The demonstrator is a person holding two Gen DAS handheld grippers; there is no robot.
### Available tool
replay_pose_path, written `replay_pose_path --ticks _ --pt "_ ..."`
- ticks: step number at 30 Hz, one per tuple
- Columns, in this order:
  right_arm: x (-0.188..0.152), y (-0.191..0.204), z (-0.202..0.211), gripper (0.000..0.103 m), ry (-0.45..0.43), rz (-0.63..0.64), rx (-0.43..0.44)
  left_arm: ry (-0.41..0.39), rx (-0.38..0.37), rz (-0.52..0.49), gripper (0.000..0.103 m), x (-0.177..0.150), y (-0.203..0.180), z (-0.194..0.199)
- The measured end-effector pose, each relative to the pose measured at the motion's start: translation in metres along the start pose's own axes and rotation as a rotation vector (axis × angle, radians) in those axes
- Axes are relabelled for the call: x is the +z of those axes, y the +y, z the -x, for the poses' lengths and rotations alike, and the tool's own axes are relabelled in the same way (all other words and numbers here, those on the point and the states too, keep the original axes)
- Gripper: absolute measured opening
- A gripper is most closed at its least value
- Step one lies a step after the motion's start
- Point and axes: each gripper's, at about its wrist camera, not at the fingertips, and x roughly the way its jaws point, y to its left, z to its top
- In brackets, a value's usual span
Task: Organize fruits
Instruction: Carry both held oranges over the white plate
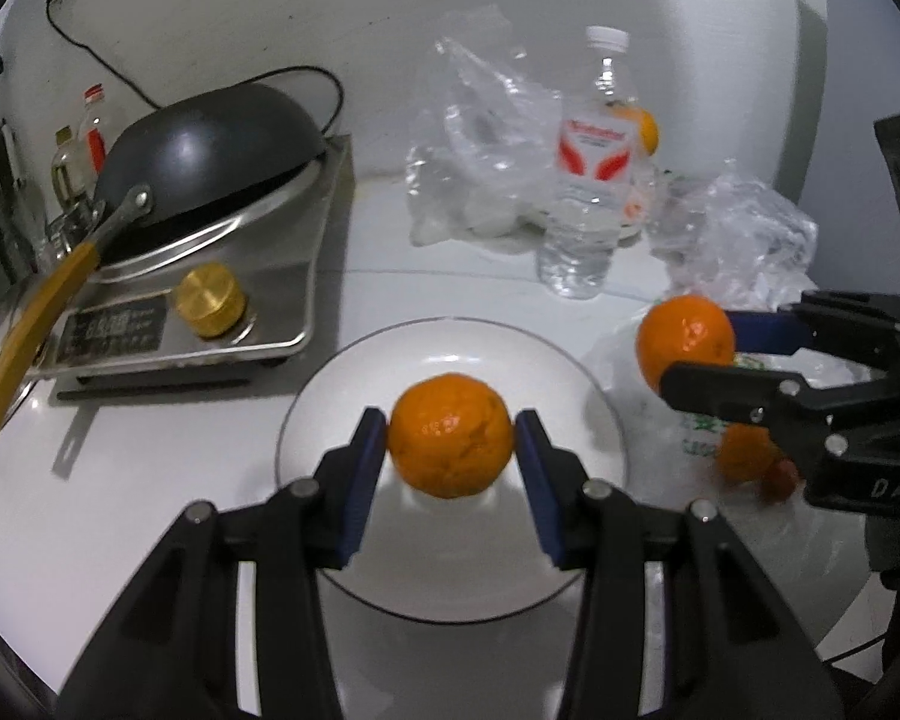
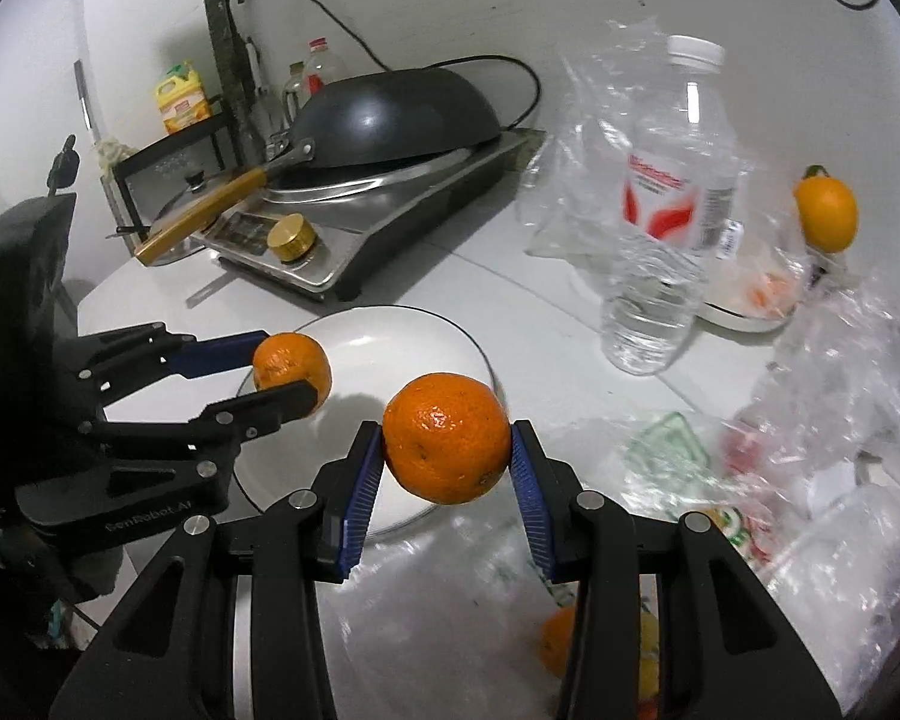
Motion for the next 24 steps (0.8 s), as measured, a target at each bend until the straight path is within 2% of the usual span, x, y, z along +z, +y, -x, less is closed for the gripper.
replay_pose_path --ticks 9,24 --pt "0.020 0.016 -0.036 0.045 0.025 0.002 0.044 0.010 0.056 0.007 0.045 -0.007 0.025 -0.016" --pt "0.047 0.035 -0.110 0.045 0.086 -0.028 0.101 0.040 0.063 0.023 0.045 -0.011 0.045 -0.041"
